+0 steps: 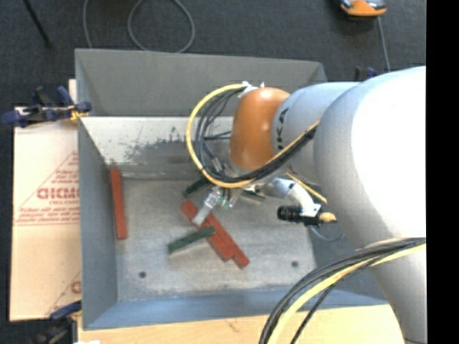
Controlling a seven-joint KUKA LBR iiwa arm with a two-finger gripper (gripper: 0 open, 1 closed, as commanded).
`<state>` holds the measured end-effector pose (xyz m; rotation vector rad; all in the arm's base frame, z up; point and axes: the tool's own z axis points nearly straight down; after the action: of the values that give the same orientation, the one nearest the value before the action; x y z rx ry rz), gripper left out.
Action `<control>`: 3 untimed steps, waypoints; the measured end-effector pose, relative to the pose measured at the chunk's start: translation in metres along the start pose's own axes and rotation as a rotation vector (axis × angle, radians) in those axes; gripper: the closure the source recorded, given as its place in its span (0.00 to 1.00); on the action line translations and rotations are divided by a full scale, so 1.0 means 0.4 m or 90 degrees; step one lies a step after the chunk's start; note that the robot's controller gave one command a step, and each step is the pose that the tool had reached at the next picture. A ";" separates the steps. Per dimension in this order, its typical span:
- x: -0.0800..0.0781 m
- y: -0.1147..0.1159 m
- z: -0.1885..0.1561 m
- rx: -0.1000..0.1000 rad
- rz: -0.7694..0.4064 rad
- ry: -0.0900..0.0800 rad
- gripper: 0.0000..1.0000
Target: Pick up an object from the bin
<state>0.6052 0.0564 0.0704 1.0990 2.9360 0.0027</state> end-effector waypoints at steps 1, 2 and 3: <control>0.005 0.008 -0.014 0.000 -0.003 0.004 1.00; 0.004 0.004 -0.003 0.000 -0.002 0.001 0.00; 0.003 0.006 -0.010 -0.001 -0.002 0.001 1.00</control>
Offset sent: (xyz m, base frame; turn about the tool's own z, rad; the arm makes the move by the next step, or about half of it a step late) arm 0.0000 0.0000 0.0000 0.0000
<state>0.6059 0.0588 0.0745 1.0944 2.9392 0.0057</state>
